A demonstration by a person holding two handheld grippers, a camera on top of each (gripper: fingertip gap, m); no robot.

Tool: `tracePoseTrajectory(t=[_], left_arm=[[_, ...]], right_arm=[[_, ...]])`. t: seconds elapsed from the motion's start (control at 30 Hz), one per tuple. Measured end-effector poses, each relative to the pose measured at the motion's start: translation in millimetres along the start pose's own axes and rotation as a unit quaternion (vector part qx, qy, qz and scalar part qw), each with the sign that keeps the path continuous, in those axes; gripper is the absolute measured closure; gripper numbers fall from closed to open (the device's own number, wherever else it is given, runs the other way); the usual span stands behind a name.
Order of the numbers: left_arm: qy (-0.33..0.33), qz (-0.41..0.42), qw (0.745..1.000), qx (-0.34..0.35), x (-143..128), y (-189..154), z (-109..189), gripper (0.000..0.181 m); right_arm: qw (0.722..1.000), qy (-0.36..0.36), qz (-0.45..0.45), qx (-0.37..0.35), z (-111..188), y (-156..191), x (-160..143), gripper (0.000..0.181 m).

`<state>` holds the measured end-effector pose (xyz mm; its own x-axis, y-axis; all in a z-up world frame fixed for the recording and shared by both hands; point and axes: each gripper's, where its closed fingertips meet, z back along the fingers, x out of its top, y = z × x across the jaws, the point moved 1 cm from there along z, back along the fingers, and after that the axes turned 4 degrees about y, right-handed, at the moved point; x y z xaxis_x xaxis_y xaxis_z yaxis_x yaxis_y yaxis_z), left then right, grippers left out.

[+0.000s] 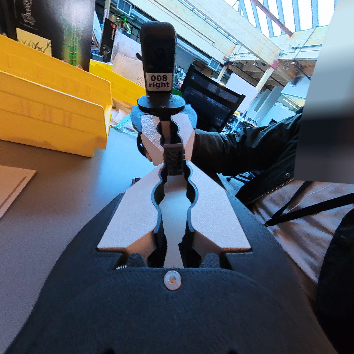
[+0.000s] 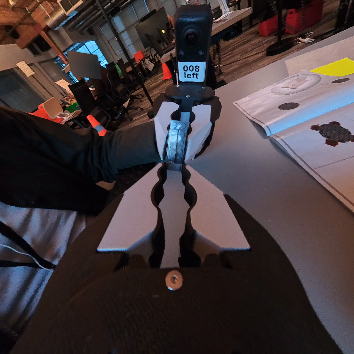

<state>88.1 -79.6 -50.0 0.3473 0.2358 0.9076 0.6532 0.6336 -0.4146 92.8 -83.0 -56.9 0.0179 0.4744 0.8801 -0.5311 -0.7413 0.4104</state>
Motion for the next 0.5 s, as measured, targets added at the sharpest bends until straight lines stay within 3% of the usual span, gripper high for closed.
tracePoseTrajectory(t=[0.13, 0.33, 0.43, 0.5], left_arm=[[-0.020, -0.003, 0.999, -0.048, 7, -16, 1, 0.165], [-0.054, -0.008, 0.997, -0.051, 17, -16, 9, 0.166], [-0.075, -0.019, 0.997, -0.011, 22, -5, 17, 0.165], [-0.086, -0.018, 0.996, -0.001, 25, -2, 20, 0.166]], right_arm=[[0.997, -0.027, -0.025, 0.067, 3, 15, 8, 0.167], [0.990, -0.071, -0.037, 0.116, 12, 22, 19, 0.167], [0.992, -0.064, 0.107, -0.028, 19, 2, 20, 0.167], [0.961, -0.044, 0.241, -0.127, 26, 1, 24, 0.167]])
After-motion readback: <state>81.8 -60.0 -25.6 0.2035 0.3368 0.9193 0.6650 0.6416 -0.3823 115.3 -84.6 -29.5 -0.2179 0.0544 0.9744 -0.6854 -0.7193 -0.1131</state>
